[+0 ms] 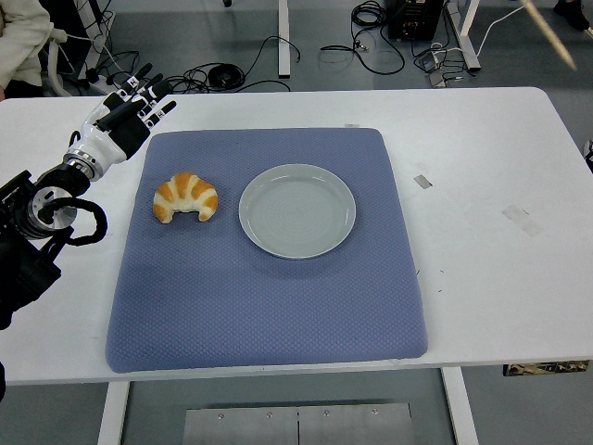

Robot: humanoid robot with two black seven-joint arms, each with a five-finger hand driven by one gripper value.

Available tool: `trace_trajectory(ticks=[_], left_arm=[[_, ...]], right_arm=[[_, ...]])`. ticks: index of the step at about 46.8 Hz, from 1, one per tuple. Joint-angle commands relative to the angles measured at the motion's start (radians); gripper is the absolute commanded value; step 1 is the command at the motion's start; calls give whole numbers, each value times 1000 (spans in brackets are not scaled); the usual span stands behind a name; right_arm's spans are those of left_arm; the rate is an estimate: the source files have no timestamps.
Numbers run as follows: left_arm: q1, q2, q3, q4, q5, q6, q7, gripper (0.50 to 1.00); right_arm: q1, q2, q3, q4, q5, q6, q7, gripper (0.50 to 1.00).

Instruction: Place the bread on the plate

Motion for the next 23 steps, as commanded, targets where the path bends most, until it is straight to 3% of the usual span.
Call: trace_trajectory(ticks=[1, 23], left_arm=[[-11, 0, 0, -2, 0, 3, 0, 983], [-14, 0, 1, -2, 6, 20, 2, 981]], right_arm=[[0, 0, 0, 0, 0, 0, 0, 1000], [0, 0, 0, 0, 1, 0, 0, 1000]])
